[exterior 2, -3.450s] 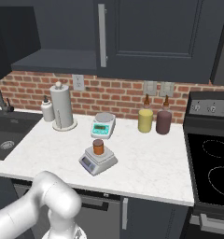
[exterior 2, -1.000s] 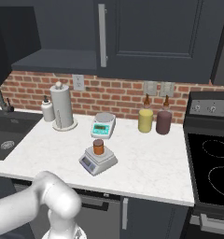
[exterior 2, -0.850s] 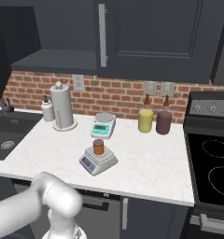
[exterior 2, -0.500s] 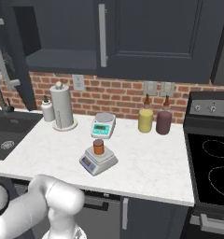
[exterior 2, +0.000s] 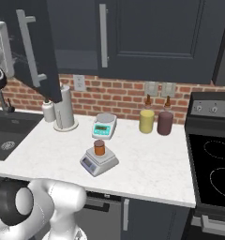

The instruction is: Pick the jam and place it on the digital scale for weighing, and close the cabinet.

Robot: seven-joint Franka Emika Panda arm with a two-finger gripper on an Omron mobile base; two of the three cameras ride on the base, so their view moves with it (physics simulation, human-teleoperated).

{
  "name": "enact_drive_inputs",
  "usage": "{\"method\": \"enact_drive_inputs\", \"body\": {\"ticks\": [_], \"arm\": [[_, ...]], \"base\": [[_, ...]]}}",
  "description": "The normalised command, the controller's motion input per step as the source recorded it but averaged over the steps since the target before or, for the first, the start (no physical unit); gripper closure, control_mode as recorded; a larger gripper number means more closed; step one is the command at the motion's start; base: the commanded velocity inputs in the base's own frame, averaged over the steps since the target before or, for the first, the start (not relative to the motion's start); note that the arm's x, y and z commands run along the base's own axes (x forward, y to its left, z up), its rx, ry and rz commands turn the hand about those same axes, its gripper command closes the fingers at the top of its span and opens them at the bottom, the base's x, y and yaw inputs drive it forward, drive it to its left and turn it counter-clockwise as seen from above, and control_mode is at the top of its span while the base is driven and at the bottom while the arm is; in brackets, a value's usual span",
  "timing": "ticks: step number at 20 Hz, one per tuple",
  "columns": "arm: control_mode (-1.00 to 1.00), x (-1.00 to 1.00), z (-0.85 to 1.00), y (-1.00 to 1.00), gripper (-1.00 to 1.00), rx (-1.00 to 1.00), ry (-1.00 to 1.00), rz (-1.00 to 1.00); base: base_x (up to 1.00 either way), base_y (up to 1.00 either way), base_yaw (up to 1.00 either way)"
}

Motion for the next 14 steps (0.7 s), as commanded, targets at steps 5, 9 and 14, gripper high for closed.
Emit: {"method": "enact_drive_inputs", "body": {"ticks": [5,9,14], "arm": [[-1.00,0.57,0.00,-0.41,-1.00,0.08,0.12,0.14],[-1.00,0.62,0.01,-0.02,-1.00,0.00,0.30,0.00],[-1.00,0.81,-0.01,0.00,-1.00,0.00,0.36,0.00]], "base": [[0.00,0.00,0.00],[0.00,0.00,0.00],[0.00,0.00,0.00]]}}
